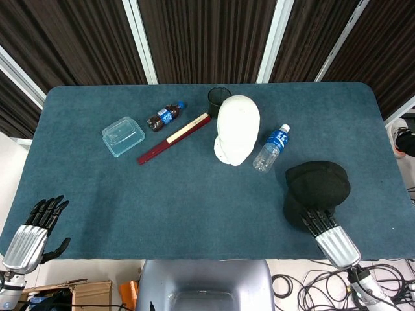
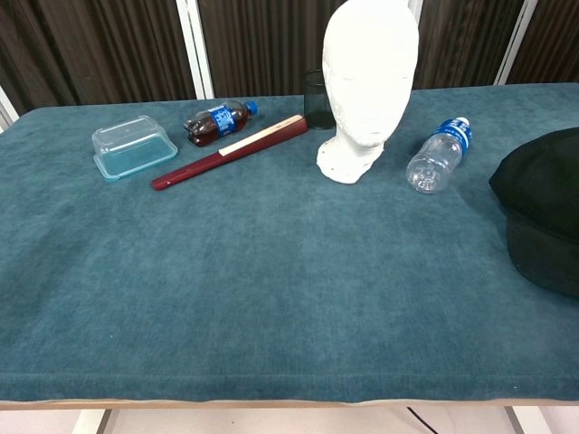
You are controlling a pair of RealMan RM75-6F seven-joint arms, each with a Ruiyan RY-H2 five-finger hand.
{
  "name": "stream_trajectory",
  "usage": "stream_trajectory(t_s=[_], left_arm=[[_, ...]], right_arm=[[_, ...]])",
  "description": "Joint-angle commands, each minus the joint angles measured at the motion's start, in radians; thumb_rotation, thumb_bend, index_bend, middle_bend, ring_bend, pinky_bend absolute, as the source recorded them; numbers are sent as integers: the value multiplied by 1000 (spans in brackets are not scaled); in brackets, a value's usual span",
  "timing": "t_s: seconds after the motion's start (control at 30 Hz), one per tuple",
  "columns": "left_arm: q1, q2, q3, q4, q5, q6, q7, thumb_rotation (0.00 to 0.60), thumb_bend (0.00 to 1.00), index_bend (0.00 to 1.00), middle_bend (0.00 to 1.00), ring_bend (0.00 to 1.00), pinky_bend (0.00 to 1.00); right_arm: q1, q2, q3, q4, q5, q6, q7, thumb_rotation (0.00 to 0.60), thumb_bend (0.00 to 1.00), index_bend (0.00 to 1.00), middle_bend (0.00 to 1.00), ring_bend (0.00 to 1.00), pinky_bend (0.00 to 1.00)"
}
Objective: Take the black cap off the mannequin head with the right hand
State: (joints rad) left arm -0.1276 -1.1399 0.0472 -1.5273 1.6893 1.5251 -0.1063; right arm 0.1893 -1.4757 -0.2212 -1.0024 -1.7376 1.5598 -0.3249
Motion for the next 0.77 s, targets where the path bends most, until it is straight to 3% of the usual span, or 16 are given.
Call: stream_trajectory(t_s=[0.03,0.23,0.37,0.5,0.77], left_arm=[[3,0,0,-1,4,8,3,600,355,0,22,27,54],[15,5,3,-7,6,23,25,600,354,0,22,27,54],[25,22,16,-37,-6,7,66,600,358,0,18,25,53],[28,42,29,-84,-28,-29,111,600,361,0,17,16,52],[37,36,23,-83,-14,-5,120,600,361,0,16,7,51]], right_arm=[[-12,232,-36,-375,23,-94,-114,600,0,0,0,0,216],[-90,351,12,-592,81,49,-66,600,0,0,0,0,216],[-147,403,86,-701,259,81,-43,600,0,0,0,0,208],[-173,388,141,-691,361,65,85,600,0,0,0,0,183],[-173,408,161,-663,326,32,150,600,0,0,0,0,163]])
